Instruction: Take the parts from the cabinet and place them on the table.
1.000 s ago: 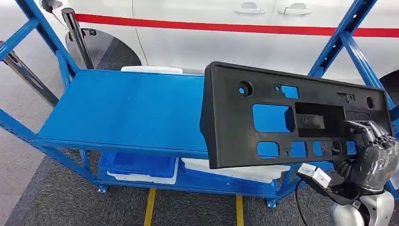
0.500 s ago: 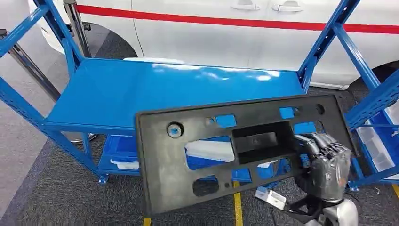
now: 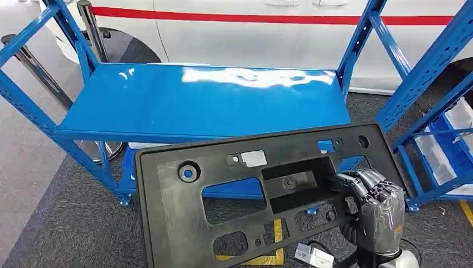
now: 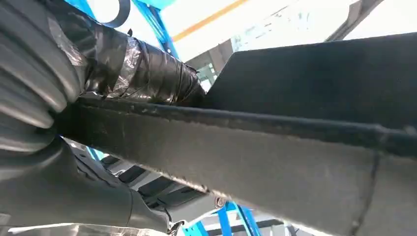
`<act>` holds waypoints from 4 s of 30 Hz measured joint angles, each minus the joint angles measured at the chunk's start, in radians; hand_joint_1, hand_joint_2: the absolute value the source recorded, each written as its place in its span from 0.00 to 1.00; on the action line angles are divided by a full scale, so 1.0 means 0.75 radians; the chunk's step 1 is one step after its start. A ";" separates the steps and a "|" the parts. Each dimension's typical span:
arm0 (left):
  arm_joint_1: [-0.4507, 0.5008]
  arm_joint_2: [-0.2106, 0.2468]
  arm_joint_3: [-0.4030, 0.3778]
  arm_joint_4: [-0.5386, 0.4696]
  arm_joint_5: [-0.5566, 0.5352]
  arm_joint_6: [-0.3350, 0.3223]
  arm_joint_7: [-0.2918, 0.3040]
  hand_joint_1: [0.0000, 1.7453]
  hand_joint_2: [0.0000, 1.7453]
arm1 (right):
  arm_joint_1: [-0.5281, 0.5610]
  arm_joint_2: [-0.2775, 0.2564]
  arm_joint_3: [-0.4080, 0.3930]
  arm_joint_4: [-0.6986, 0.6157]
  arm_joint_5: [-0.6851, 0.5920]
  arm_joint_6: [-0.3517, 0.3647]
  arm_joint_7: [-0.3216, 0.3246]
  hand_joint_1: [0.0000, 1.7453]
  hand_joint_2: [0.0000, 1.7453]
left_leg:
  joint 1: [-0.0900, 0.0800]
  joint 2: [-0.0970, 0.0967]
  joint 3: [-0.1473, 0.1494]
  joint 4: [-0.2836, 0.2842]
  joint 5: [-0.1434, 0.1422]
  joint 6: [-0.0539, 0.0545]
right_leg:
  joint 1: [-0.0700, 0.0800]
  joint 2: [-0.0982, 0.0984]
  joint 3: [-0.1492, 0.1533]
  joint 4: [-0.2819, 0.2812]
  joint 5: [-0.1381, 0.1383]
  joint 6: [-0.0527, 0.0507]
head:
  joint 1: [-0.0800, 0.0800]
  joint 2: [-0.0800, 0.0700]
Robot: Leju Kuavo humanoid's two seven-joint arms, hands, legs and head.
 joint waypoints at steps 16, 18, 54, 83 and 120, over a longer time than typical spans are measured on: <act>-0.233 0.015 0.099 0.494 -0.364 0.247 -0.160 0.00 0.00 | 0.263 0.011 -0.411 -0.090 -0.208 0.000 -0.117 1.00 1.00 | -0.012 0.026 0.111 -0.413 0.160 0.084 | -0.016 0.017 -0.103 0.398 -0.131 0.099 | 0.002 0.000; -0.243 0.017 0.103 0.520 -0.366 0.246 -0.160 0.00 0.00 | 0.263 0.011 -0.424 -0.089 -0.208 0.000 -0.111 1.00 1.00 | -0.012 0.026 0.072 -0.394 0.182 0.074 | -0.020 0.018 0.058 0.204 -0.071 0.093 | 0.003 0.000; -0.245 0.005 0.605 0.152 -0.721 -0.187 -0.358 0.00 0.00 | -0.035 -0.179 0.069 0.044 -0.182 0.118 0.410 1.00 1.00 | -0.017 0.127 0.152 -0.416 0.149 0.035 | -0.003 -0.029 0.071 0.013 -0.079 0.046 | 0.003 0.000; -0.282 -0.007 0.696 0.146 -0.878 -0.149 -0.473 0.00 0.00 | -0.046 -0.177 0.059 0.032 -0.307 0.162 0.348 1.00 1.00 | -0.008 0.133 0.201 -0.416 0.092 0.033 | 0.000 -0.054 0.004 0.040 -0.038 0.061 | 0.003 0.000; -0.239 0.196 0.481 0.444 -0.879 -0.112 -0.514 0.00 0.00 | -0.215 -0.001 0.355 0.065 -0.119 0.279 0.598 1.00 1.00 | -0.005 0.000 0.104 -0.180 -0.079 0.006 | 0.000 0.027 0.003 0.007 -0.010 -0.002 | 0.007 0.000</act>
